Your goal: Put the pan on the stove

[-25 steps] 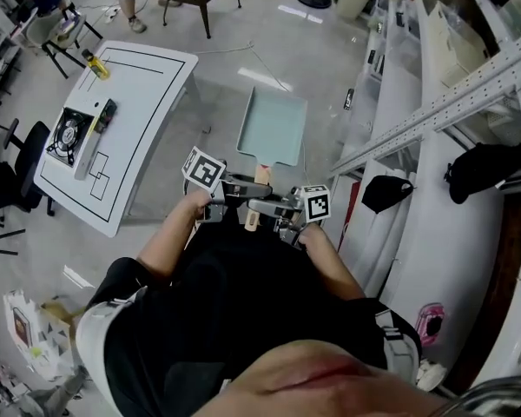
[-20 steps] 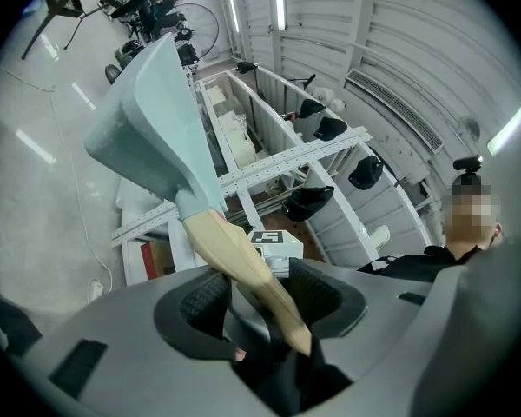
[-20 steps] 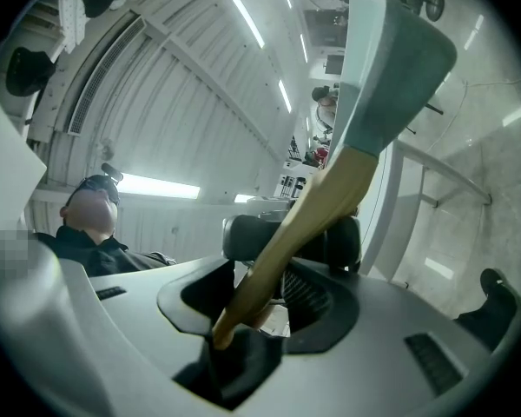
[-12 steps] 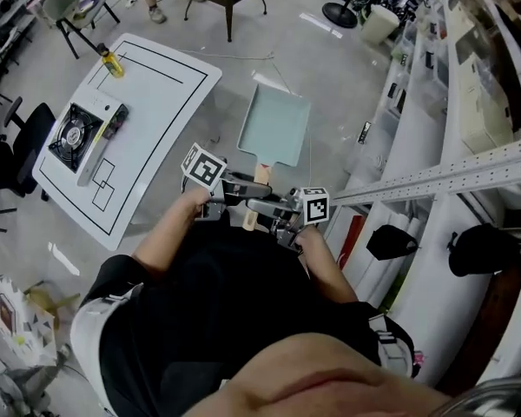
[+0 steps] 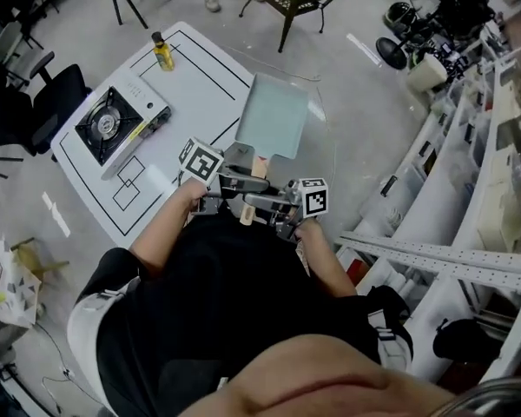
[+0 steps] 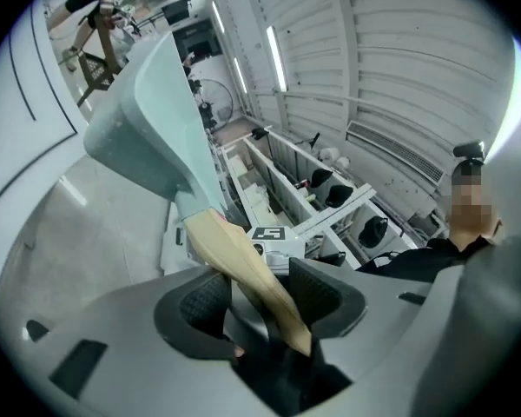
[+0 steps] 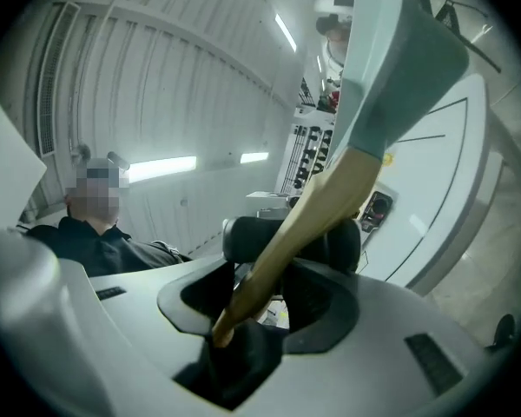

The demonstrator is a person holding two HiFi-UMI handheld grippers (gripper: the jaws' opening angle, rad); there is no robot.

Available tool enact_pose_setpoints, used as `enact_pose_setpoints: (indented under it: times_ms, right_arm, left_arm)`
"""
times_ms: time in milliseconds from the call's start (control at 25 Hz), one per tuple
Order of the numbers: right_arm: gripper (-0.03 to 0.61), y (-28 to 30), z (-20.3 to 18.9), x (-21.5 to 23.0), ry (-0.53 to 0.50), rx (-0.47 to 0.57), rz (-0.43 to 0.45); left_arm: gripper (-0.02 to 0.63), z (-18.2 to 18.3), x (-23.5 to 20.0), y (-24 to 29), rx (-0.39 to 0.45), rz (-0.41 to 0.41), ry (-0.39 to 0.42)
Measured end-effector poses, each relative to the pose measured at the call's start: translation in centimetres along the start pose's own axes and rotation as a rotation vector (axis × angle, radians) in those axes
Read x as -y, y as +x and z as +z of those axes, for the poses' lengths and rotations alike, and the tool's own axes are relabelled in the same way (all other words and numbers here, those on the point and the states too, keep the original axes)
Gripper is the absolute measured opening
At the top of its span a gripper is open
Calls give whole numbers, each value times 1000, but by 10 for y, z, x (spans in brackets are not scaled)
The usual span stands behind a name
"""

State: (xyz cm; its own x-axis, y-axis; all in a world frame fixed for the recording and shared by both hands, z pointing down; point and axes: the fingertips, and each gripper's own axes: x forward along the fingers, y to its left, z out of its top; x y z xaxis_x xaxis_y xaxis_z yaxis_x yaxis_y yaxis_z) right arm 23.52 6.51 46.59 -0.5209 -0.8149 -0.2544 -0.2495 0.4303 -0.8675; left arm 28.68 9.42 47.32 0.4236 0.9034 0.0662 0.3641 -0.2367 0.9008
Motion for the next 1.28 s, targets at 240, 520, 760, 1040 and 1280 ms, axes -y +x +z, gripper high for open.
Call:
enact_pose_setpoints:
  times_ms: [240, 520, 760, 1040, 1280]
  right_arm:
    - [179, 84, 38, 43, 51, -173, 84]
    - [181, 181, 50, 85, 115, -413, 162]
    - [181, 235, 32, 107, 148, -598, 220]
    - [183, 282, 13, 121, 206, -726, 301]
    - [181, 325, -5, 146, 235, -814, 337]
  left_arm:
    - [210, 42, -29, -101, 183, 83, -14]
    - [210, 60, -52, -220, 435, 178, -17]
    - [210, 46, -62, -288, 611, 242, -27]
    - [210, 25, -70, -348, 744, 359, -41]
    - [210, 2, -90, -402, 829, 413, -43]
